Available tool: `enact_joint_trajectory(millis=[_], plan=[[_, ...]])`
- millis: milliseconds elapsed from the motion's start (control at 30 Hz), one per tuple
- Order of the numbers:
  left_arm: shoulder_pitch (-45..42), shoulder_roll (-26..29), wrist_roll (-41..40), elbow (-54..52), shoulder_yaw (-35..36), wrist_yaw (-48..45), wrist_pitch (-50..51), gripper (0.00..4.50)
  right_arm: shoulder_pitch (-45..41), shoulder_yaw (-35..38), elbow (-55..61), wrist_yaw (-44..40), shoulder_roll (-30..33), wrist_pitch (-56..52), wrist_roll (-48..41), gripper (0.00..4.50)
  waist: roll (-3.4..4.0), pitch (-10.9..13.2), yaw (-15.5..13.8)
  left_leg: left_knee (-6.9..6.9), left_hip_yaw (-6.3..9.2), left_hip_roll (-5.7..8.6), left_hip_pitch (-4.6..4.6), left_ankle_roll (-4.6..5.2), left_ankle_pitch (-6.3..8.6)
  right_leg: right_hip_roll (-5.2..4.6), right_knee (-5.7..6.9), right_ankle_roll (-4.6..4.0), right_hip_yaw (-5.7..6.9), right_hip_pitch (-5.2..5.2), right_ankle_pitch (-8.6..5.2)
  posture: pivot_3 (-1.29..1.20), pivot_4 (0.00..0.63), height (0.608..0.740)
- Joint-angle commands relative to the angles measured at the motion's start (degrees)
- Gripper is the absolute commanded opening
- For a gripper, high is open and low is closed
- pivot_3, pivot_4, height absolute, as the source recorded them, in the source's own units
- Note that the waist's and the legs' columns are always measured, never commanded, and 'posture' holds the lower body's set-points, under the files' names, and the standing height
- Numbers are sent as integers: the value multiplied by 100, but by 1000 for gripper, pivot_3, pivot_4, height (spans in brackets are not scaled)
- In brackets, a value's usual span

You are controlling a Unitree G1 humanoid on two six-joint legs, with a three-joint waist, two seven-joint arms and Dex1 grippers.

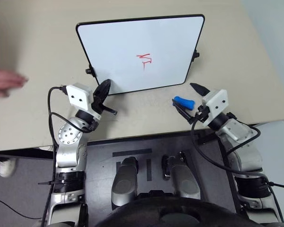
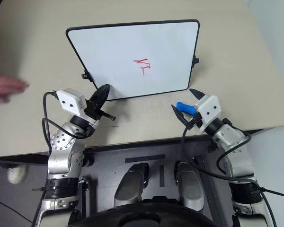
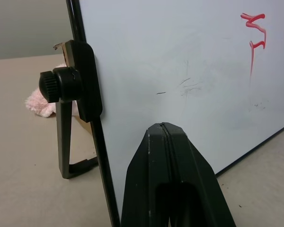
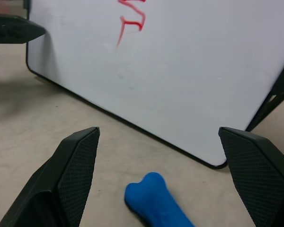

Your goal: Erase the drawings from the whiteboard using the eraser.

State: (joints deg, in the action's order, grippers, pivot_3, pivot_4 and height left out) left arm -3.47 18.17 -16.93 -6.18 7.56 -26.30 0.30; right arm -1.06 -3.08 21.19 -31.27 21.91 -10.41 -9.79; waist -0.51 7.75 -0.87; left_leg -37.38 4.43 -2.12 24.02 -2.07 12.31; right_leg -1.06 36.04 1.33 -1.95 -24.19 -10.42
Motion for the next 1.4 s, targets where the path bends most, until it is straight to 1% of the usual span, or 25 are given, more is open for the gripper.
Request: enact_joint_trajectory(millis=[33,200,400,567,700,900,1033,1267,1333,1400], plan=[[-26,-55,-10,-176,-42,15,-9,0,-67,104,235,16,47,19,-77,4256,0,0,0,0,0,0,0,0,0,0,0,0,0,0,0,0,150,740],[75,-146,12,-203,-50,61,-78,0,-129,22,269,-35,65,-59,-105,4256,0,0,0,0,0,0,0,0,1,0,-1,-2,0,-1,1,0,150,740],[105,-246,72,-298,-128,134,-126,0,-204,72,283,-231,296,-188,-162,4256,0,0,-5,0,-1,1,2,1,4,0,-2,-2,0,0,1,0,150,740],[96,-393,171,-179,-210,204,-251,0,-89,-23,161,-547,706,-376,-114,4256,0,0,-8,0,-1,4,2,1,3,-1,-2,-2,-1,2,1,0,150,740],[189,-433,239,-294,-300,211,-278,0,-146,-35,273,-815,909,-631,-320,4256,0,0,-5,0,-3,4,2,1,3,0,-1,4,-1,1,-3,0,150,740],[477,-535,248,-428,-431,217,-278,0,-264,-314,413,-1165,1202,-849,-260,4256,0,0,-2,0,-7,6,2,1,3,5,-2,23,-1,1,-14,0,150,740],[575,-623,263,-532,-480,283,-252,0,-400,-439,200,-1249,1276,-914,-160,4256,-1,0,-7,0,-6,6,2,2,1,6,-2,27,-1,3,-17,0,150,740],[614,-727,320,-531,-547,356,-283,0,-779,-645,-499,-1353,1287,-821,70,4256,-1,0,-10,-3,-5,5,1,4,-2,6,0,24,-2,4,-15,0,150,740],[602,-741,327,-534,-542,367,-285,0,-832,-670,-605,-1400,1287,-795,76,4256,-1,0,-11,-3,-3,5,1,4,-2,6,1,3,-2,4,-2,0,150,740],[601,-748,330,-524,-529,372,-296,0,-860,-688,-690,-1434,1286,-773,84,4256,-1,0,-11,-3,-3,5,1,4,0,6,1,-1,-2,4,0,0,150,740]])
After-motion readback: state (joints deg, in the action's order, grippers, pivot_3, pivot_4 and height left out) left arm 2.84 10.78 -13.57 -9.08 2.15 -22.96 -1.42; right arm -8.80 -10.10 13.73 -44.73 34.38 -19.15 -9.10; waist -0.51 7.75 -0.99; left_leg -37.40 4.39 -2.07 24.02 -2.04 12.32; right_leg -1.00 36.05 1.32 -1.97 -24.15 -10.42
